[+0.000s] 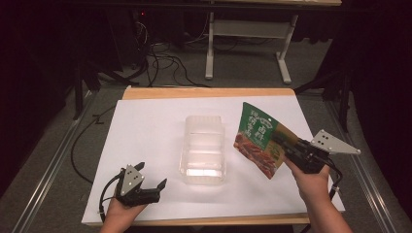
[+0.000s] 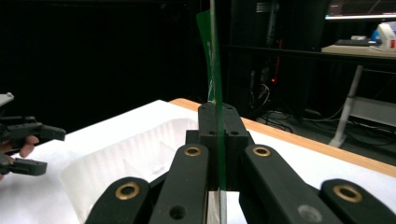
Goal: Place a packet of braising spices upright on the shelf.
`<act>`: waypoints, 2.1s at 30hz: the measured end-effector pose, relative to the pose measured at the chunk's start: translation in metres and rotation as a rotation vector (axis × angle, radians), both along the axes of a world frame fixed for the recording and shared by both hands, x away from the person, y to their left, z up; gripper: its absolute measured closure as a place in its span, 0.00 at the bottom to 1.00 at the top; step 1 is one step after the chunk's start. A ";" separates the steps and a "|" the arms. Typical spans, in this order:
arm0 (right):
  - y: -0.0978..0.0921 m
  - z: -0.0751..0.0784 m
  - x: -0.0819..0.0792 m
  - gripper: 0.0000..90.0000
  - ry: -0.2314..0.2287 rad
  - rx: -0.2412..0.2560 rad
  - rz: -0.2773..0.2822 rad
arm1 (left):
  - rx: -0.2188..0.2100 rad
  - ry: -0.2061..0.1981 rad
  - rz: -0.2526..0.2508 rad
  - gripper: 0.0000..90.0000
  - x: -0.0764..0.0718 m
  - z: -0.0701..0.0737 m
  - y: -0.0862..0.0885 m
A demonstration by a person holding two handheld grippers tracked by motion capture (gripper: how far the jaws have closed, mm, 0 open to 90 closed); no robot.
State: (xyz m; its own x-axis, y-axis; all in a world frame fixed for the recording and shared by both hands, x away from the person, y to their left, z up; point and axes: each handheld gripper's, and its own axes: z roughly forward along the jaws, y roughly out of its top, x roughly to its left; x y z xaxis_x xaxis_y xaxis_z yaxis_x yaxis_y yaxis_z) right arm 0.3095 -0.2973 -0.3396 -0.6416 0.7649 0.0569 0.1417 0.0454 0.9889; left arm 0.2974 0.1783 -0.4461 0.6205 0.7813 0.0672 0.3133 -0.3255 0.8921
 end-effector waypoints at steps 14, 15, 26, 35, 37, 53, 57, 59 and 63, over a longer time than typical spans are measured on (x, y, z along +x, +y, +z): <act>0.029 0.009 0.012 1.00 -0.008 0.009 0.074 | -0.005 -0.006 -0.005 0.09 -0.002 0.001 0.002; 0.031 0.010 0.012 1.00 -0.008 0.008 0.078 | -0.007 -0.006 -0.005 0.09 -0.002 0.001 0.002; 0.049 0.018 0.018 1.00 -0.027 0.034 0.135 | -0.005 -0.007 -0.009 0.09 -0.001 0.000 0.002; 0.073 0.023 0.021 1.00 -0.032 0.063 0.182 | -0.008 -0.007 -0.006 0.09 -0.002 0.001 0.004; 0.079 0.023 0.022 1.00 -0.037 0.068 0.194 | -0.009 -0.007 -0.007 0.09 -0.002 0.001 0.004; 0.112 0.013 0.028 1.00 -0.014 0.071 0.252 | -0.013 -0.012 0.001 0.09 -0.002 0.001 0.005; 0.115 0.012 0.027 1.00 -0.011 0.070 0.263 | -0.006 -0.012 -0.001 0.09 -0.002 0.001 0.004; 0.118 0.011 0.026 1.00 -0.008 0.068 0.269 | -0.005 -0.013 -0.003 0.09 -0.002 0.001 0.004; 0.122 0.008 0.025 1.00 -0.002 0.054 0.270 | -0.008 -0.017 0.000 0.09 -0.002 0.002 0.005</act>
